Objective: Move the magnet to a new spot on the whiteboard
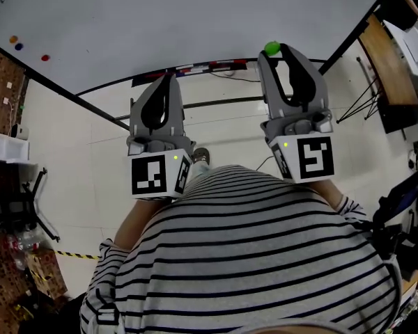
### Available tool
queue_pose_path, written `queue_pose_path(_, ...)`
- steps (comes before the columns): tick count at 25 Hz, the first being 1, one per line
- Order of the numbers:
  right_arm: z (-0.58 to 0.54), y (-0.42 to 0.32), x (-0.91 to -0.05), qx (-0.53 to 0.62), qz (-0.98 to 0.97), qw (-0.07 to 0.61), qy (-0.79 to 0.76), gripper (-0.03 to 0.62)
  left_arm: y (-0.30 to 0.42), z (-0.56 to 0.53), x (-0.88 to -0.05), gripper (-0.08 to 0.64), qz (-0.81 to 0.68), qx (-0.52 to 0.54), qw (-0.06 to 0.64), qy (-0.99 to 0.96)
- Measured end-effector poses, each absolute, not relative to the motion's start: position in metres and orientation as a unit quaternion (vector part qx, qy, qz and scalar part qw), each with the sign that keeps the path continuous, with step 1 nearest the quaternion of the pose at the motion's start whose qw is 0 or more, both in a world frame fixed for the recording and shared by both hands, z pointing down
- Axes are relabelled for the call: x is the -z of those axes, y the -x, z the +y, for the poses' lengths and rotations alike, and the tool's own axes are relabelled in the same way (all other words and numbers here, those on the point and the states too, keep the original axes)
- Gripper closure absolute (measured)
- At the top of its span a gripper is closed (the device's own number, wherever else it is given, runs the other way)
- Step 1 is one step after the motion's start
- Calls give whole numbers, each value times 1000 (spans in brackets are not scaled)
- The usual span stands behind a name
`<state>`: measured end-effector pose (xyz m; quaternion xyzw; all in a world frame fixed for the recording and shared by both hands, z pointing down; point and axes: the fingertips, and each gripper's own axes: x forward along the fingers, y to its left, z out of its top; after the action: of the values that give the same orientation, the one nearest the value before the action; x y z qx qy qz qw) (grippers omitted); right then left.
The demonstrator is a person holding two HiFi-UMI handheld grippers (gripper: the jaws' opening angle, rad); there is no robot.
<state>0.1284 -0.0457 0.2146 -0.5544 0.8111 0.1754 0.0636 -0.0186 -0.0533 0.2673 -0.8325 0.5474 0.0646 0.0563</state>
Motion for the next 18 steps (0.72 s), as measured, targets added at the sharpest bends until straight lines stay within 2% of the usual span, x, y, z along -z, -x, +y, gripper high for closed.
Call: queue_pose_path(18,-23,-130,-231,-170,814,52,553,480,17,-28,-277,545,551,-55,53,831)
